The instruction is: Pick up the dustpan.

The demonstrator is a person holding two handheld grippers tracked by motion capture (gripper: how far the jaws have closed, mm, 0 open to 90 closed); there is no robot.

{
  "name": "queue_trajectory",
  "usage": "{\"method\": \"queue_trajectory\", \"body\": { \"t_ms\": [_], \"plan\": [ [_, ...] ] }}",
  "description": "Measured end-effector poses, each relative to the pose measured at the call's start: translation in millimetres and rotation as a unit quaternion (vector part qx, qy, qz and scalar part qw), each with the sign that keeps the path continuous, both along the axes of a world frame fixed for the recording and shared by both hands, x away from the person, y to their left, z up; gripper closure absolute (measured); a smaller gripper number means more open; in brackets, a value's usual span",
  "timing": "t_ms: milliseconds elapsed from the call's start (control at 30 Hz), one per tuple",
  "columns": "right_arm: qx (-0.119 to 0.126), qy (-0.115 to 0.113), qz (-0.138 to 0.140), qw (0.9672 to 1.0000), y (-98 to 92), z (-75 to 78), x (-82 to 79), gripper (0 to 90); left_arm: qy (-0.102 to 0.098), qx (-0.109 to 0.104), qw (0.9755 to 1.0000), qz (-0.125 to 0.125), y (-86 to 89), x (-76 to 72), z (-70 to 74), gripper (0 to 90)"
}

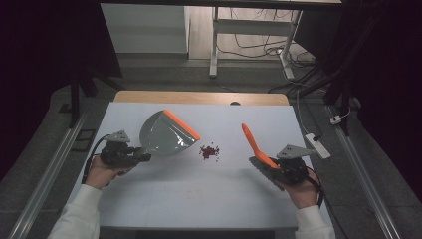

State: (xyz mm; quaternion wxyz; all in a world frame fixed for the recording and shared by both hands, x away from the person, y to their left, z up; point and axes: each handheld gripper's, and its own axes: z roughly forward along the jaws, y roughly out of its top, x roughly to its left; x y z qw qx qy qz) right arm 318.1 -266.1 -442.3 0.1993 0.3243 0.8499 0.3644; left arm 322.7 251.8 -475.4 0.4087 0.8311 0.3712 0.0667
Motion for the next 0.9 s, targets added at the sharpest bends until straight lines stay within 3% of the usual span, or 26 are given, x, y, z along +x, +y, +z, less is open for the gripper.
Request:
{"method": "queue_trajectory", "body": {
  "t_ms": [333,900],
  "plan": [
    [0.005,-0.003,0.007,1.0,9.0,2.4,8.9,70.0,0.008,0.018,0.9992,-0.033,-4.0,-12.1,3.9,62.1],
    [0.031,0.0,0.004,0.9995,23.8,2.7,43.1,70.0,0.03,0.053,0.9941,-0.09,-19.6,-19.0,-2.1,62.1]
  ]
}}
